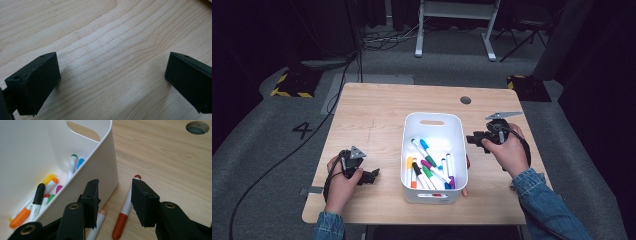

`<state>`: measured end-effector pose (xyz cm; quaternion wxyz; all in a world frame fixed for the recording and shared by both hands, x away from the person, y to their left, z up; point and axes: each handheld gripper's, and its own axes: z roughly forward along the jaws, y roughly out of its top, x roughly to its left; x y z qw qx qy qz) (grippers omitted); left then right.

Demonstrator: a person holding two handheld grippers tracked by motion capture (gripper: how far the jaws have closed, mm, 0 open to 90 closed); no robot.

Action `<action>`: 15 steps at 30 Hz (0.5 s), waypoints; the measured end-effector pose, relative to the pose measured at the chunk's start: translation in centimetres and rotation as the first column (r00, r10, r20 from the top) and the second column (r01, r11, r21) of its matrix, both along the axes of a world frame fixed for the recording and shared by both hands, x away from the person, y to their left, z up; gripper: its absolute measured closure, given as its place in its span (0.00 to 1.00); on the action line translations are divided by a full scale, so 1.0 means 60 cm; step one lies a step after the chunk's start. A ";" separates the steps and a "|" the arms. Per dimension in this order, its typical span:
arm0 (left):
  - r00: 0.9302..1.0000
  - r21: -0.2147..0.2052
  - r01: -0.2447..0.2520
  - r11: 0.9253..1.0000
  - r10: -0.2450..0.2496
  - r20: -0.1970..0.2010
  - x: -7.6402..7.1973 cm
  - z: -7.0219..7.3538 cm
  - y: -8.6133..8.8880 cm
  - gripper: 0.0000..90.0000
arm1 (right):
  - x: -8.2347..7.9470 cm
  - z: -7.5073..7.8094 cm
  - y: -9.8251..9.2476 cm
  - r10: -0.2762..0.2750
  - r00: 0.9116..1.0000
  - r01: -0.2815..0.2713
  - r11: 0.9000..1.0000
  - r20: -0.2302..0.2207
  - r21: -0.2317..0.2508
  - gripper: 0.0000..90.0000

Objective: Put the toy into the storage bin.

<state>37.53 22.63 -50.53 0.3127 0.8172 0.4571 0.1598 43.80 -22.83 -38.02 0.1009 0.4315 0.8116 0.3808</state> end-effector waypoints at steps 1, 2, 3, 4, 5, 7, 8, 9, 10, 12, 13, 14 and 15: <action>1.000 -0.002 0.000 1.000 0.000 -0.003 0.000 0.000 0.000 0.00 | 0.010 -0.013 0.000 -0.008 1.000 0.008 1.000 -0.011 -0.008 0.65; 1.000 -0.002 0.000 1.000 0.000 -0.003 0.000 0.000 0.000 0.00 | 0.013 -0.018 0.000 -0.010 1.000 0.010 1.000 -0.016 -0.013 0.66; 1.000 -0.003 0.000 1.000 0.000 -0.002 0.000 0.000 0.000 0.00 | 0.016 -0.022 0.001 -0.013 1.000 0.013 1.000 -0.026 -0.015 0.66; 1.000 -0.003 0.000 1.000 0.000 -0.002 0.000 0.000 0.000 0.00 | 0.019 -0.028 0.001 -0.015 1.000 0.014 1.000 -0.027 -0.021 0.66; 1.000 -0.003 0.000 1.000 0.000 -0.001 0.000 0.000 0.000 0.00 | 0.022 -0.034 0.002 -0.016 0.999 0.015 1.000 -0.038 -0.024 0.67; 1.000 -0.001 0.000 1.000 0.000 0.000 0.000 0.000 0.000 0.00 | 0.028 -0.045 0.003 -0.017 0.999 0.015 0.999 -0.048 -0.037 0.67; 1.000 -0.001 0.000 1.000 0.000 0.000 0.000 0.000 0.000 0.00 | 0.028 -0.045 0.003 -0.017 0.999 0.015 0.999 -0.048 -0.037 0.67; 1.000 -0.002 0.000 1.000 0.000 0.000 0.000 0.000 0.000 0.00 | 0.032 -0.053 0.006 -0.026 0.998 0.024 0.999 -0.064 -0.042 0.67; 1.000 -0.004 0.001 1.000 -0.001 -0.003 0.000 0.000 0.000 0.00 | 0.034 -0.059 0.007 -0.028 0.997 0.024 0.999 -0.068 -0.048 0.68; 1.000 -0.002 0.001 1.000 -0.001 -0.001 0.000 0.000 0.000 0.00 | 0.039 -0.069 0.010 -0.029 0.996 0.024 0.998 -0.084 -0.061 0.68; 1.000 -0.001 0.001 1.000 -0.001 0.000 0.000 0.000 0.000 0.00 | 0.041 -0.074 0.011 -0.028 0.996 0.022 0.997 -0.089 -0.072 0.69; 1.000 -0.001 0.001 1.000 -0.001 0.000 0.000 0.000 0.000 0.00 | 0.043 -0.080 0.013 -0.030 0.995 0.022 0.996 -0.099 -0.081 0.69; 1.000 -0.001 0.000 1.000 0.000 0.000 0.000 0.000 0.000 0.00 | 0.045 -0.083 0.015 -0.032 0.994 0.023 0.996 -0.102 -0.086 0.70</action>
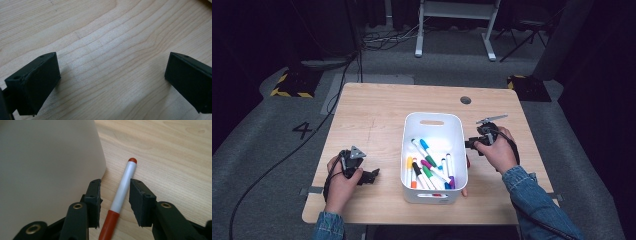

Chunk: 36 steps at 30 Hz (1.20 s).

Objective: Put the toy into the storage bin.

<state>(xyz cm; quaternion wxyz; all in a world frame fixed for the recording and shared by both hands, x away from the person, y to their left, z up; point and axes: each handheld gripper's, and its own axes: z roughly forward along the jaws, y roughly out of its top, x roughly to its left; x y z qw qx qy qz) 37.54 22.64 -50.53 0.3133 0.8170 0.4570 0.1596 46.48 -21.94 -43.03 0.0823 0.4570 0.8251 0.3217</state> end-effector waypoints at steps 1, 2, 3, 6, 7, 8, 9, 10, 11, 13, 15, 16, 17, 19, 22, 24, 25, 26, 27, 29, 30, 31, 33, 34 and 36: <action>1.000 -0.002 0.001 1.000 -0.001 -0.003 0.000 0.000 0.000 0.00 | 0.002 -0.005 0.002 -0.002 1.000 0.002 1.000 -0.007 -0.009 0.70; 1.000 0.000 0.000 1.000 0.000 0.000 0.000 0.000 0.000 0.00 | 0.003 -0.009 0.004 -0.002 1.000 0.002 1.000 -0.015 -0.015 0.71; 1.000 -0.001 0.000 1.000 0.000 -0.002 0.000 0.000 0.000 0.00 | 0.005 -0.014 0.006 -0.005 1.000 0.005 1.000 -0.022 -0.025 0.71; 1.000 -0.003 0.000 1.000 0.000 -0.003 0.000 0.000 0.000 0.00 | 0.009 -0.027 0.011 -0.006 0.999 0.004 0.999 -0.045 -0.050 0.73; 1.000 0.001 -0.001 1.000 0.001 0.000 0.000 0.000 0.000 0.00 | 0.009 -0.030 0.012 -0.009 0.999 0.006 0.998 -0.046 -0.057 0.74; 1.000 -0.001 -0.001 1.000 0.001 -0.001 0.000 0.000 0.000 0.00 | 0.010 -0.032 0.013 -0.008 0.999 0.005 0.998 -0.054 -0.060 0.74; 1.000 0.000 0.004 1.000 -0.004 -0.001 0.000 0.000 0.000 0.00 | 0.010 -0.035 0.014 -0.003 0.998 -0.001 0.998 -0.056 -0.067 0.75; 1.000 0.000 0.003 1.000 -0.003 -0.002 0.000 0.000 0.000 0.00 | 0.011 -0.038 0.015 -0.002 0.998 -0.003 0.997 -0.064 -0.076 0.75; 1.000 0.001 0.003 1.000 -0.003 -0.002 0.000 0.000 0.000 0.00 | 0.011 -0.040 0.017 -0.005 0.998 -0.001 0.997 -0.068 -0.079 0.76; 1.000 0.001 0.004 1.000 -0.004 -0.002 0.001 0.000 0.000 0.00 | 0.012 -0.045 0.019 -0.003 0.997 -0.004 0.996 -0.078 -0.092 0.77; 1.000 0.000 0.003 1.000 -0.003 -0.002 0.000 0.000 0.000 0.00 | 0.013 -0.049 0.021 -0.010 0.996 0.001 0.994 -0.085 -0.106 0.78; 1.000 0.000 0.003 1.000 -0.003 -0.002 0.000 0.000 0.000 0.00 | 0.013 -0.051 0.022 -0.011 0.996 0.001 0.994 -0.090 -0.110 0.78; 1.000 0.000 0.003 1.000 -0.003 -0.002 0.000 0.000 0.000 0.00 | 0.013 -0.053 0.023 -0.011 0.995 0.000 0.994 -0.096 -0.113 0.79; 1.000 0.002 0.003 1.000 -0.003 -0.002 0.000 0.000 0.000 0.00 | 0.013 -0.056 0.025 -0.021 0.994 0.007 0.993 -0.112 -0.122 0.81; 1.000 -0.001 0.004 1.000 -0.004 -0.001 0.000 0.000 0.000 0.00 | 0.014 -0.060 0.025 -0.051 0.991 0.033 0.989 -0.123 -0.141 0.83; 1.000 0.002 0.004 1.000 -0.004 -0.001 0.000 0.000 0.000 0.00 | 0.014 -0.062 0.023 -0.072 0.989 0.052 0.987 -0.132 -0.155 0.85; 1.000 0.000 0.005 1.000 -0.005 -0.001 0.000 0.000 0.000 0.00 | 0.015 -0.062 0.021 -0.085 0.987 0.064 0.986 -0.137 -0.152 0.85; 1.000 -0.001 0.005 1.000 -0.005 -0.001 0.000 0.000 0.000 0.00 | 0.015 -0.062 0.019 -0.086 0.986 0.066 0.987 -0.141 -0.146 0.86; 1.000 0.000 0.004 1.000 -0.004 -0.001 0.000 0.000 0.000 0.00 | 0.015 -0.062 0.018 -0.092 0.985 0.072 0.988 -0.145 -0.140 0.86; 1.000 0.002 0.004 1.000 -0.004 -0.002 0.000 0.000 0.000 0.00 | 0.015 -0.063 0.017 -0.095 0.985 0.075 0.988 -0.147 -0.136 0.86; 1.000 0.001 0.004 1.000 -0.004 -0.002 0.000 0.000 0.000 0.00 | 0.015 -0.063 0.016 -0.091 0.985 0.072 0.988 -0.143 -0.137 0.86; 1.000 -0.001 0.004 1.000 -0.004 -0.001 0.000 0.000 0.000 0.00 | 0.014 -0.063 0.016 -0.094 0.985 0.074 0.988 -0.145 -0.138 0.86; 1.000 0.002 0.004 1.000 -0.004 -0.002 0.000 0.000 0.000 0.00 | 0.014 -0.063 0.015 -0.093 0.985 0.073 0.988 -0.146 -0.137 0.86; 1.000 0.000 0.002 1.000 -0.002 -0.001 0.000 0.000 0.000 0.00 | 0.014 -0.063 0.015 -0.094 0.985 0.074 0.988 -0.146 -0.137 0.86; 1.000 0.000 0.004 1.000 -0.004 -0.002 0.000 0.000 0.000 0.00 | 0.013 -0.063 0.016 -0.098 0.985 0.078 0.987 -0.142 -0.139 0.86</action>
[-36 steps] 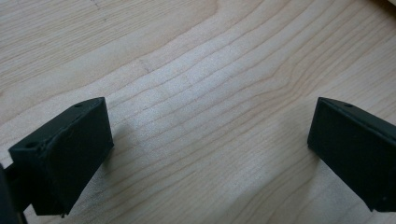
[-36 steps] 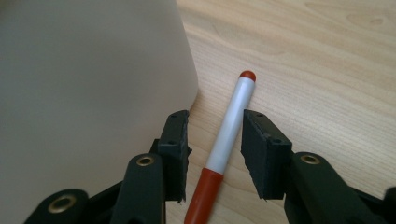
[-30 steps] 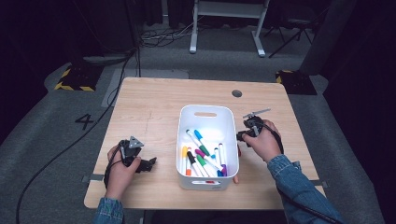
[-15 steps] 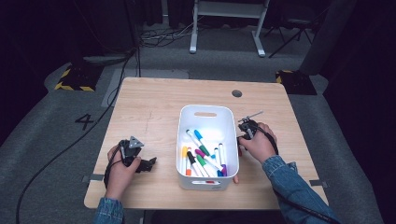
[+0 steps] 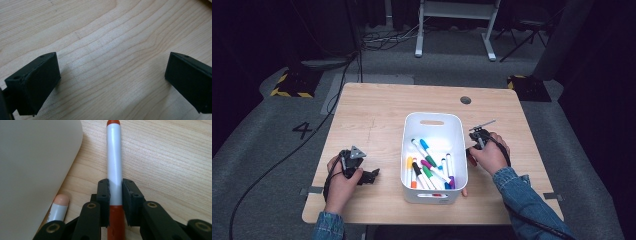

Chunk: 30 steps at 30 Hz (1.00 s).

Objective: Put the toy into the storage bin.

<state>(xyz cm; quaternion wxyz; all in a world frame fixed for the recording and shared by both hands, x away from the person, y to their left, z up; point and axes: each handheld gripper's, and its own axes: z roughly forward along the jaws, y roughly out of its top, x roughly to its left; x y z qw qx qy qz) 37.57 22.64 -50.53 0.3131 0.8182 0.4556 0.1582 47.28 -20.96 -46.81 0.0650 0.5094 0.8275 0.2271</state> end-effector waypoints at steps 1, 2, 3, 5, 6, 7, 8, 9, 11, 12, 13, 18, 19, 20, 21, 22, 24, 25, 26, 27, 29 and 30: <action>1.000 0.002 -0.001 1.000 0.001 0.000 0.000 0.000 0.000 0.00 | 0.000 0.000 0.000 0.005 1.000 -0.005 1.000 0.001 0.002 0.86; 1.000 0.001 0.000 1.000 0.000 0.000 0.000 0.000 0.000 0.00 | 0.000 0.000 -0.001 0.003 1.000 -0.003 1.000 0.004 0.002 0.86; 1.000 0.002 0.000 1.000 0.000 0.000 0.000 0.000 0.000 0.00 | -0.001 0.000 -0.002 0.005 1.000 -0.005 1.000 0.008 0.007 0.86; 1.000 0.001 -0.003 1.000 0.003 0.000 0.000 0.000 0.000 0.00 | -0.002 0.003 -0.004 -0.001 1.000 0.000 1.000 0.013 0.022 0.86; 1.000 0.002 0.000 1.000 0.000 0.000 0.000 0.000 0.000 0.00 | -0.002 0.005 -0.006 0.000 1.000 0.000 1.000 0.019 0.023 0.86; 1.000 0.001 -0.004 1.000 0.004 0.000 0.000 0.000 0.000 0.00 | -0.003 0.008 -0.008 0.000 1.000 -0.001 1.000 0.023 0.032 0.86; 1.000 0.003 -0.004 1.000 0.004 0.000 0.000 0.000 0.000 0.00 | -0.004 0.012 -0.010 0.000 1.000 -0.001 0.999 0.026 0.034 0.86; 1.000 0.002 0.001 1.000 -0.001 -0.005 0.001 0.001 0.000 0.00 | -0.005 0.017 -0.012 0.000 1.000 -0.001 0.999 0.024 0.049 0.86; 1.000 0.004 -0.002 1.000 0.002 0.004 0.003 0.000 0.000 0.00 | -0.008 0.026 -0.016 0.000 0.999 -0.002 0.998 0.034 0.057 0.86; 1.000 0.006 -0.003 1.000 0.003 0.002 0.004 0.000 0.000 0.00 | -0.010 0.031 -0.017 -0.003 1.000 0.001 0.998 0.031 0.067 0.86; 1.000 0.006 -0.003 1.000 0.003 0.001 0.004 0.000 0.000 0.00 | -0.012 0.035 -0.019 -0.002 0.999 -0.001 0.997 0.036 0.073 0.86; 1.000 0.002 -0.002 1.000 0.002 0.002 0.005 0.000 -0.001 0.00 | -0.022 0.055 -0.030 -0.005 0.999 0.000 0.993 0.037 0.119 0.86; 1.000 0.000 -0.002 1.000 0.002 0.000 0.005 0.000 -0.001 0.00 | -0.025 0.059 -0.033 -0.004 0.999 -0.002 0.991 0.042 0.137 0.86; 1.000 0.000 -0.001 1.000 0.001 0.000 0.005 0.000 -0.001 0.00 | -0.028 0.063 -0.037 0.004 0.999 -0.012 0.989 0.049 0.149 0.86; 1.000 0.000 -0.002 1.000 0.002 0.000 0.005 0.000 -0.001 0.00 | -0.031 0.068 -0.040 0.007 0.999 -0.015 0.986 0.050 0.163 0.86; 1.000 -0.001 -0.003 1.000 0.003 0.000 0.006 0.000 -0.001 0.00 | -0.034 0.072 -0.044 0.009 0.998 -0.018 0.985 0.056 0.172 0.86; 1.000 0.001 -0.004 1.000 0.004 0.000 0.006 0.000 -0.001 0.00 | -0.041 0.080 -0.051 0.015 0.998 -0.026 0.983 0.064 0.179 0.86; 1.000 0.000 -0.003 1.000 0.003 0.000 0.006 0.000 -0.001 0.00 | -0.044 0.084 -0.053 0.016 0.998 -0.028 0.982 0.066 0.187 0.86; 1.000 0.000 -0.003 1.000 0.003 0.000 0.006 0.000 -0.001 0.00 | -0.048 0.088 -0.056 0.018 0.997 -0.031 0.981 0.071 0.192 0.86; 1.000 0.000 -0.001 1.000 0.001 -0.004 0.007 0.000 -0.001 0.00 | -0.052 0.093 -0.057 0.017 0.997 -0.032 0.979 0.073 0.202 0.86; 1.000 0.000 -0.003 1.000 0.003 0.000 0.006 0.000 -0.001 0.00 | -0.059 0.101 -0.060 0.025 0.996 -0.043 0.976 0.083 0.215 0.86; 1.000 0.000 -0.001 1.000 0.001 -0.004 0.007 0.000 -0.001 0.00 | -0.063 0.107 -0.061 0.028 0.996 -0.047 0.973 0.089 0.226 0.86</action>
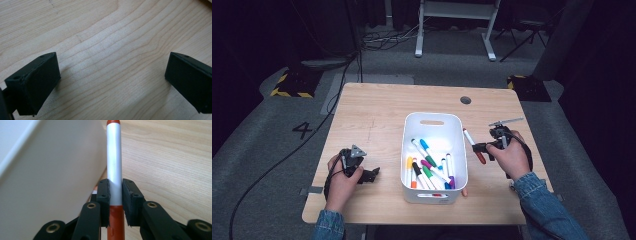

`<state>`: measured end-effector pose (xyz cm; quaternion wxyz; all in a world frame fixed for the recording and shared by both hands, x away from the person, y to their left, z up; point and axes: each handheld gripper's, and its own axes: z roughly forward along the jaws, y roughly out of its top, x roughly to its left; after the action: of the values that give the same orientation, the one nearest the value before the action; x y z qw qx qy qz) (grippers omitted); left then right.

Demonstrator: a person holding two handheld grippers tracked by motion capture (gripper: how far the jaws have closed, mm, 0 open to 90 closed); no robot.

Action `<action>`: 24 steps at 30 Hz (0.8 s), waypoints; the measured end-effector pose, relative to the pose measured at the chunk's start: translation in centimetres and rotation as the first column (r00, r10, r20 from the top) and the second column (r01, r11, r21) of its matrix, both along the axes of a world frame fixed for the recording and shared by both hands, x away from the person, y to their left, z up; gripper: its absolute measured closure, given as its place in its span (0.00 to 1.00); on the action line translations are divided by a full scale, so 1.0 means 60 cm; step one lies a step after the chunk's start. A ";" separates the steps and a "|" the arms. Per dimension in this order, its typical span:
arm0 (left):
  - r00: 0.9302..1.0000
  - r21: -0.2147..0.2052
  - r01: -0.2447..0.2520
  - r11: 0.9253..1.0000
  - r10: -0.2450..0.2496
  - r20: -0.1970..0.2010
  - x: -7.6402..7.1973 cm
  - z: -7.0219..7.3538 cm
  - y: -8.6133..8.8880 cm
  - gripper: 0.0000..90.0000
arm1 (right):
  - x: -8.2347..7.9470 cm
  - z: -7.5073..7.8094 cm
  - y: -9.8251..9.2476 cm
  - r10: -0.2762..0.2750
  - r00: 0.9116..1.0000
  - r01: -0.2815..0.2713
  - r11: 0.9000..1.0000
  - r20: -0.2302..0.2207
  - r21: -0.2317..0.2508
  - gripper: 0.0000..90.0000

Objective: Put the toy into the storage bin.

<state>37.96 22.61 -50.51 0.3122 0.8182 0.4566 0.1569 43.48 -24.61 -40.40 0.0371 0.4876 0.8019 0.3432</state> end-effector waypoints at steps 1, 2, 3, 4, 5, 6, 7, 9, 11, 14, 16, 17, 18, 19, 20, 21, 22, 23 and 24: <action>1.000 0.003 0.000 1.000 0.000 0.001 0.000 0.000 0.000 0.00 | -0.005 0.008 -0.003 0.009 1.000 -0.010 1.000 0.009 0.005 0.86; 1.000 0.004 0.000 1.000 0.000 0.001 0.000 0.000 0.000 0.00 | -0.010 0.014 -0.004 0.012 1.000 -0.012 1.000 0.012 0.012 0.86; 1.000 0.003 0.000 1.000 0.000 -0.001 0.000 0.000 0.000 0.00 | -0.014 0.020 -0.006 0.017 1.000 -0.017 1.000 0.017 0.016 0.86; 1.000 0.000 -0.001 1.000 0.001 0.001 0.000 0.000 0.000 0.00 | -0.018 0.027 -0.007 0.020 1.000 -0.021 1.000 0.018 0.021 0.86; 1.000 0.000 -0.001 1.000 0.001 0.001 0.000 0.000 0.000 0.00 | -0.022 0.032 -0.009 0.024 0.999 -0.025 0.999 0.021 0.025 0.86; 1.000 0.000 -0.001 1.000 0.001 0.001 0.000 0.000 0.000 0.00 | -0.026 0.037 -0.010 0.030 0.999 -0.030 0.999 0.026 0.032 0.86; 1.000 0.000 -0.001 1.000 0.001 0.001 0.000 0.000 0.000 0.00 | -0.030 0.043 -0.011 0.030 0.999 -0.031 0.999 0.026 0.038 0.86; 1.000 0.000 -0.001 1.000 0.001 0.001 0.000 0.000 0.000 0.00 | -0.037 0.051 -0.013 0.039 0.999 -0.040 0.998 0.037 0.045 0.86; 1.000 0.000 -0.001 1.000 0.001 0.001 0.000 0.000 0.000 0.00 | -0.046 0.062 -0.013 0.057 0.997 -0.060 0.996 0.047 0.067 0.86; 1.000 0.000 -0.001 1.000 0.001 0.001 0.000 0.000 0.000 0.00 | -0.055 0.075 -0.015 0.067 0.996 -0.072 0.995 0.064 0.071 0.86; 1.000 0.000 -0.001 1.000 0.001 0.001 0.000 0.000 0.000 0.00 | -0.060 0.082 -0.015 0.074 0.995 -0.079 0.994 0.068 0.078 0.86; 1.000 0.001 -0.001 1.000 0.001 0.001 0.000 0.000 0.000 0.00 | -0.064 0.085 -0.015 0.079 0.994 -0.084 0.993 0.073 0.078 0.86; 1.000 0.000 -0.001 1.000 0.001 0.001 0.000 0.000 0.000 0.00 | -0.066 0.088 -0.014 0.080 0.994 -0.085 0.993 0.074 0.080 0.86; 1.000 0.000 -0.001 1.000 0.001 0.001 0.000 0.000 0.000 0.00 | -0.069 0.090 -0.013 0.083 0.993 -0.090 0.992 0.078 0.084 0.86; 1.000 0.000 -0.001 1.000 0.001 0.001 0.000 0.000 0.000 0.00 | -0.072 0.092 -0.012 0.087 0.993 -0.094 0.992 0.079 0.087 0.86; 1.000 0.000 -0.001 1.000 0.001 0.001 0.000 0.000 0.000 0.00 | -0.075 0.096 -0.009 0.092 0.992 -0.100 0.991 0.081 0.092 0.86; 1.000 0.000 -0.001 1.000 0.001 0.001 0.000 0.000 0.000 0.00 | -0.077 0.098 -0.008 0.098 0.992 -0.106 0.990 0.085 0.093 0.86; 1.000 0.000 -0.001 1.000 0.001 0.001 0.000 0.000 0.000 0.00 | -0.081 0.101 -0.004 0.106 0.990 -0.115 0.989 0.090 0.093 0.86; 1.000 0.000 -0.001 1.000 0.001 0.001 0.000 0.000 0.000 0.00 | -0.084 0.104 0.000 0.116 0.989 -0.125 0.987 0.092 0.099 0.86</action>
<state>37.99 22.59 -50.52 0.3121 0.8180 0.4568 0.1574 38.42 -24.61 -34.18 0.0254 0.4242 0.8086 0.4070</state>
